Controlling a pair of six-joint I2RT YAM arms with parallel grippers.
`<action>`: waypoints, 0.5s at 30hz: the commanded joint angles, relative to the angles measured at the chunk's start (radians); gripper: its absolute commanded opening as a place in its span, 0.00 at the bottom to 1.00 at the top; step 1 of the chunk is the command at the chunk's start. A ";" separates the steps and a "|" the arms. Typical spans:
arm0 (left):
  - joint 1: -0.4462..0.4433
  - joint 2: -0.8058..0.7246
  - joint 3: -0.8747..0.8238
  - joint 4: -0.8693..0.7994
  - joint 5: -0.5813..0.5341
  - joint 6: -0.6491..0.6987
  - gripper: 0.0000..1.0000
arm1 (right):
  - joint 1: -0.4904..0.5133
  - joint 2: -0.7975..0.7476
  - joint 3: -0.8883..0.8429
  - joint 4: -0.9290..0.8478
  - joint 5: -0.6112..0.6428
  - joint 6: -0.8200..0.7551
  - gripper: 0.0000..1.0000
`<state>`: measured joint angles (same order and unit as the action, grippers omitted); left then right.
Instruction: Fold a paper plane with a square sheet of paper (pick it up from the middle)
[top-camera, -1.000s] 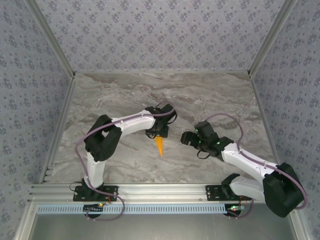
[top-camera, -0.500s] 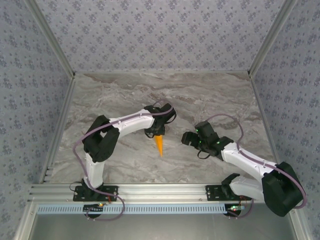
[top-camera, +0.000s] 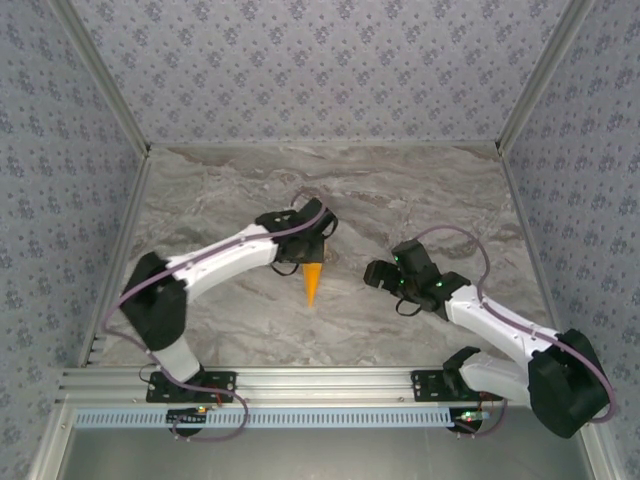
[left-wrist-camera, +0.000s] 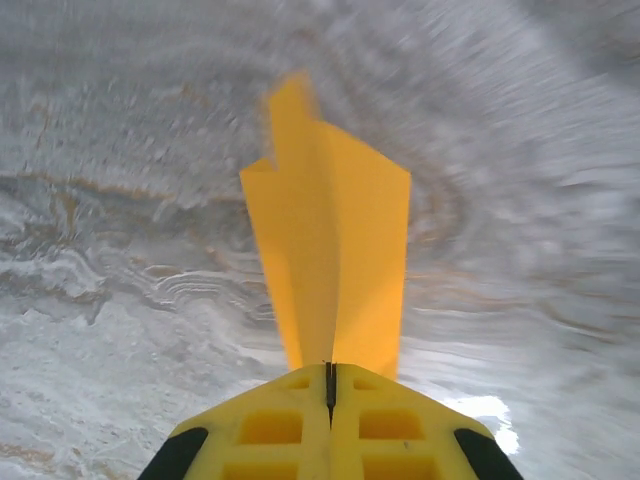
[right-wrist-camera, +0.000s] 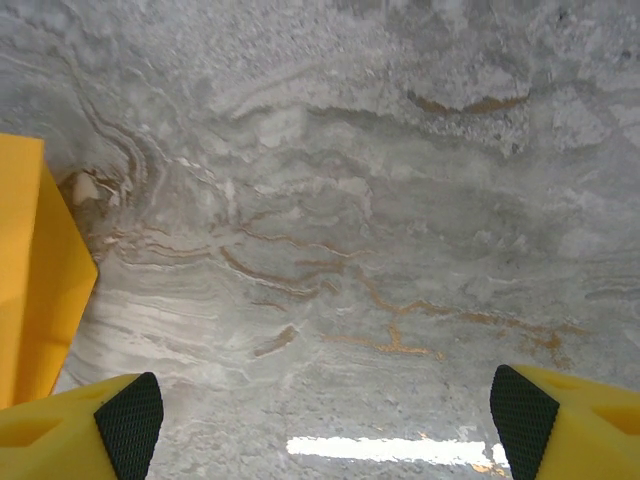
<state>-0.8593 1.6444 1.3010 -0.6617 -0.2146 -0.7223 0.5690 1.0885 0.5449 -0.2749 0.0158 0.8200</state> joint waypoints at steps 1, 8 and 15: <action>0.012 -0.108 -0.091 0.188 0.125 0.029 0.00 | -0.012 -0.042 0.038 -0.041 0.027 0.000 0.89; 0.098 -0.170 -0.338 0.511 0.310 -0.085 0.00 | -0.018 -0.084 0.038 -0.026 0.020 0.000 0.89; 0.125 -0.183 -0.559 0.773 0.319 -0.212 0.00 | -0.004 -0.044 0.029 0.049 -0.051 -0.005 0.87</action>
<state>-0.7391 1.4796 0.7815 -0.0547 0.0795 -0.8654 0.5571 1.0264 0.5594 -0.2630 -0.0032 0.8200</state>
